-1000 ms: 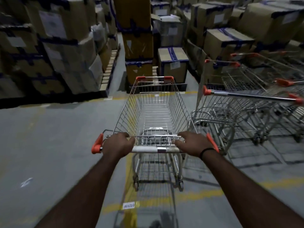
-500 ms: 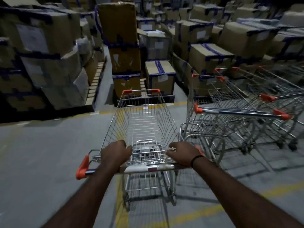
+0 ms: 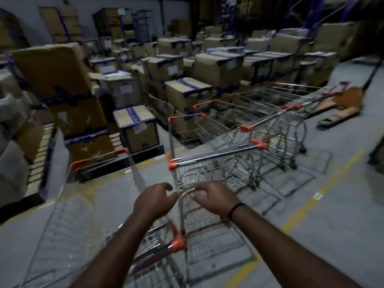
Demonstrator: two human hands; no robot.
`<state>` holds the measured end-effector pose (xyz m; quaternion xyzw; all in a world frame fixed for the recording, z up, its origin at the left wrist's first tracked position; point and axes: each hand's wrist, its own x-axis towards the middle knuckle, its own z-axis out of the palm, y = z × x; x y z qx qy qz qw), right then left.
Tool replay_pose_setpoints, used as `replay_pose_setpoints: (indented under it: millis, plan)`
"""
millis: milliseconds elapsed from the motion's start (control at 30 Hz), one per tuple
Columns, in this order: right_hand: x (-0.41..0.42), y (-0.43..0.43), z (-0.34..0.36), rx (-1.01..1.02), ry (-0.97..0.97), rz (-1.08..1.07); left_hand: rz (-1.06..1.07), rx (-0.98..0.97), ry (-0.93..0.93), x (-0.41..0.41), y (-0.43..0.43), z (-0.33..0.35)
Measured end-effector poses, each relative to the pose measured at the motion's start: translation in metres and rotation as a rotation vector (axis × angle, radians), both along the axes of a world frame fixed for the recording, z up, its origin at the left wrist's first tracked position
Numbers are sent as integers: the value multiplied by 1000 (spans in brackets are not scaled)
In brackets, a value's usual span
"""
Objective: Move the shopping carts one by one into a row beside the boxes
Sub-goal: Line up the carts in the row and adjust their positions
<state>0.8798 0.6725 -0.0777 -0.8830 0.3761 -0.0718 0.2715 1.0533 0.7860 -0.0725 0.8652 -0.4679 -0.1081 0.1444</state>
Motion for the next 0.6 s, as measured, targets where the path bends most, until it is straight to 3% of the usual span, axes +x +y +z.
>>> replay_pose_setpoints:
  millis: [600]
  plan:
    - [-322, -242, 57, -105, -21, -421, -563, -19, 9, -310, -332, 29]
